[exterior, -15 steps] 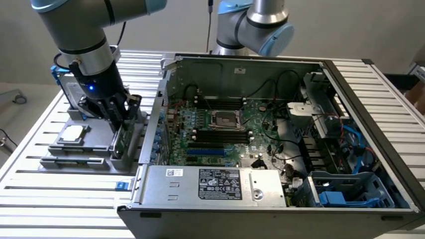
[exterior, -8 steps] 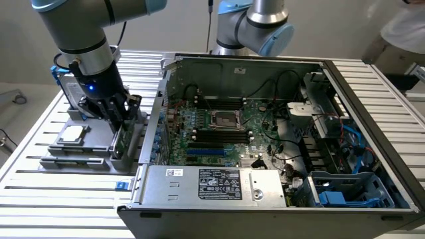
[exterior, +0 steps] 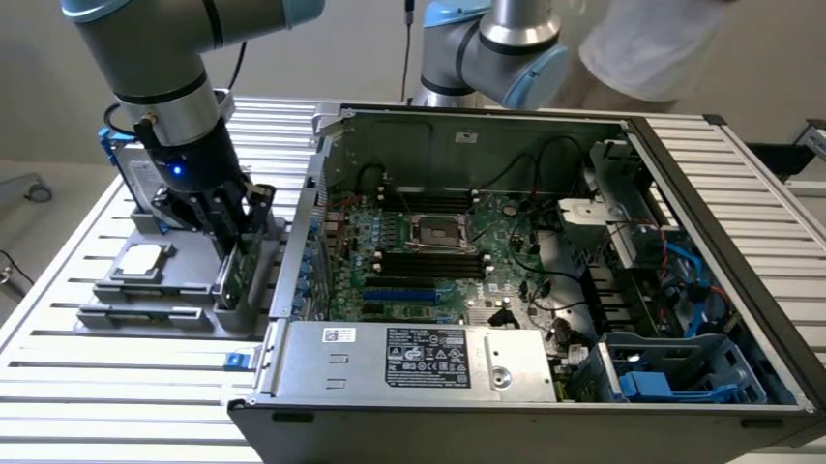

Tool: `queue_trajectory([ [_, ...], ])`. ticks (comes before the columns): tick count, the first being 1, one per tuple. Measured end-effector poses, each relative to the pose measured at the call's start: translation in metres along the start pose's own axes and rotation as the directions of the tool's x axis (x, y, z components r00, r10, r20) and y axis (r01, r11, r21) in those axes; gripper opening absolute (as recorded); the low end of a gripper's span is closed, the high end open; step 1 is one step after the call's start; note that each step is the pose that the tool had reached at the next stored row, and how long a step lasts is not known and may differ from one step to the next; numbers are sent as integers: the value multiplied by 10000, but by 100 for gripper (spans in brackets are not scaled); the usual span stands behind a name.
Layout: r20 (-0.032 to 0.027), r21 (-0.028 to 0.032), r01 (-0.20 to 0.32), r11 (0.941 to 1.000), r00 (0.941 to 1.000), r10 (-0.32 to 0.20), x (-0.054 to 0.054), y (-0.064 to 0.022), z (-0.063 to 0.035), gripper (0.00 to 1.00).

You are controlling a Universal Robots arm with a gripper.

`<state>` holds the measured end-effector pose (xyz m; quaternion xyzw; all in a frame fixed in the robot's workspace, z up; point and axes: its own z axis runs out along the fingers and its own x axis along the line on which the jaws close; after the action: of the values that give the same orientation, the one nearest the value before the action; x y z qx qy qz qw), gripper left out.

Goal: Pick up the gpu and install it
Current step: 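Pick up the gpu and move the gpu toward the slot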

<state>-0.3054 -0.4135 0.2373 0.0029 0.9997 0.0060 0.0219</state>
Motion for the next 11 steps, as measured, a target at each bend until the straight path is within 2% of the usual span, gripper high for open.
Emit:
queue_trajectory([
  [7, 9, -4, -1, 10000, 10000, 1, -2, 2, -8, 26],
  [11, 2, -2, -2, 10000, 10000, 2, -3, 4, -70, 26],
])
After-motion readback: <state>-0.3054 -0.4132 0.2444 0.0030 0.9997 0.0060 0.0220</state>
